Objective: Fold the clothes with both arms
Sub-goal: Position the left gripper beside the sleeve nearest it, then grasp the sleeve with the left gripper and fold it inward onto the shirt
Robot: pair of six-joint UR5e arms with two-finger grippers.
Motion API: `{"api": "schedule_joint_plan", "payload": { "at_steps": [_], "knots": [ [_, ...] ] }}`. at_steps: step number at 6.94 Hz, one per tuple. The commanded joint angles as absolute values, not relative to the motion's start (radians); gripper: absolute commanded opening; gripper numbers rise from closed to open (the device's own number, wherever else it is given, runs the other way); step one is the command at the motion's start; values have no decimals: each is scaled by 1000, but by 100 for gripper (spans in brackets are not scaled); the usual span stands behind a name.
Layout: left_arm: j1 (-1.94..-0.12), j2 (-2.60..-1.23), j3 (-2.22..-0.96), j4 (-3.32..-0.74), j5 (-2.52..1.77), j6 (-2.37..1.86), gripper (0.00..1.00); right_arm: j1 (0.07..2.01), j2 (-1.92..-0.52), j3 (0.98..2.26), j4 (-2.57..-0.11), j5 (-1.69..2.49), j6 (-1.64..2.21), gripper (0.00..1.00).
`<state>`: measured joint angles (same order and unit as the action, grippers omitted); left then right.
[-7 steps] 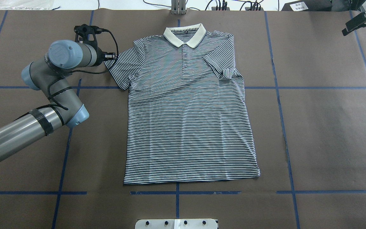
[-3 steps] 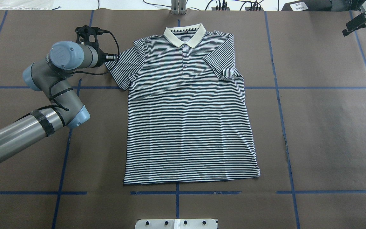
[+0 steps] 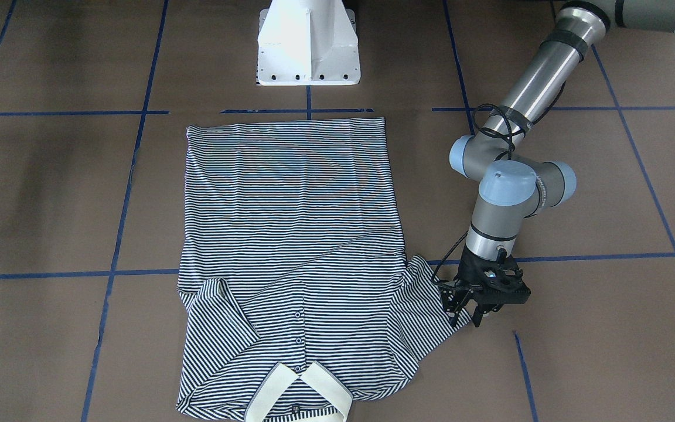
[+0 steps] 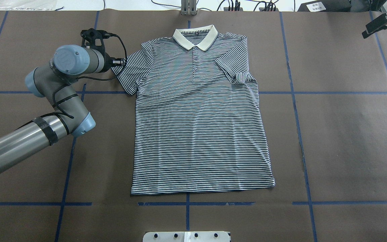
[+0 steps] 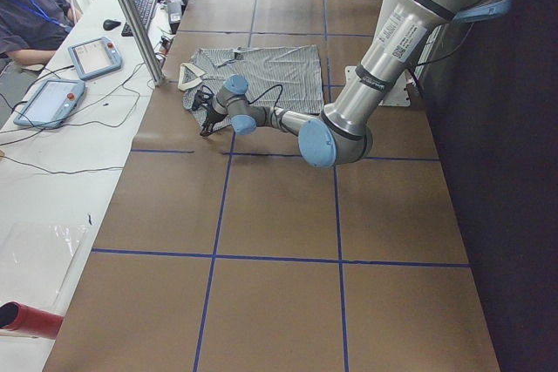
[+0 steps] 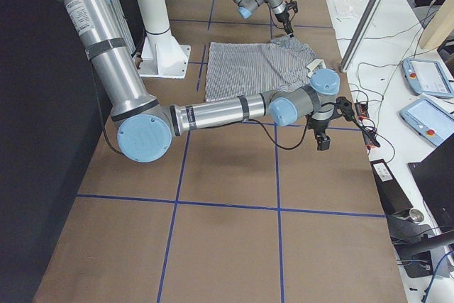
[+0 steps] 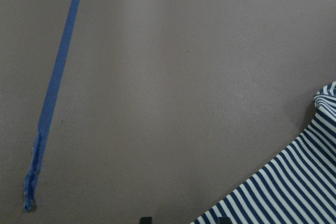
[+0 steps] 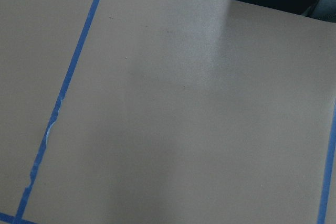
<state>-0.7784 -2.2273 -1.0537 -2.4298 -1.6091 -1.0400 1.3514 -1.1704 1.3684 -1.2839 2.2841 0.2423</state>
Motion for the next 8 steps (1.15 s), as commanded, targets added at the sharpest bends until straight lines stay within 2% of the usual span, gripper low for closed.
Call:
{"api": "schedule_joint_plan", "payload": {
  "at_steps": [1,2,5,8],
  "knots": [
    [-776,-2227,-1052,-2443,-1608,-1040,26,1351,-1170,1368,-1284,2283,244,100],
    [-773,-2227,-1052,-2454,-1611,-1040,0,1351,-1170,1368,-1284,2284,244,100],
    [-772,-2255,-1092,-2421,-1626,-1040,0,1351,-1170,1368,-1284,2284,245,100],
    [-756,-2461,-1143,-2029,-1625,-1165,0,1351,-1169,1370,-1284,2283,248,100]
  ]
}}
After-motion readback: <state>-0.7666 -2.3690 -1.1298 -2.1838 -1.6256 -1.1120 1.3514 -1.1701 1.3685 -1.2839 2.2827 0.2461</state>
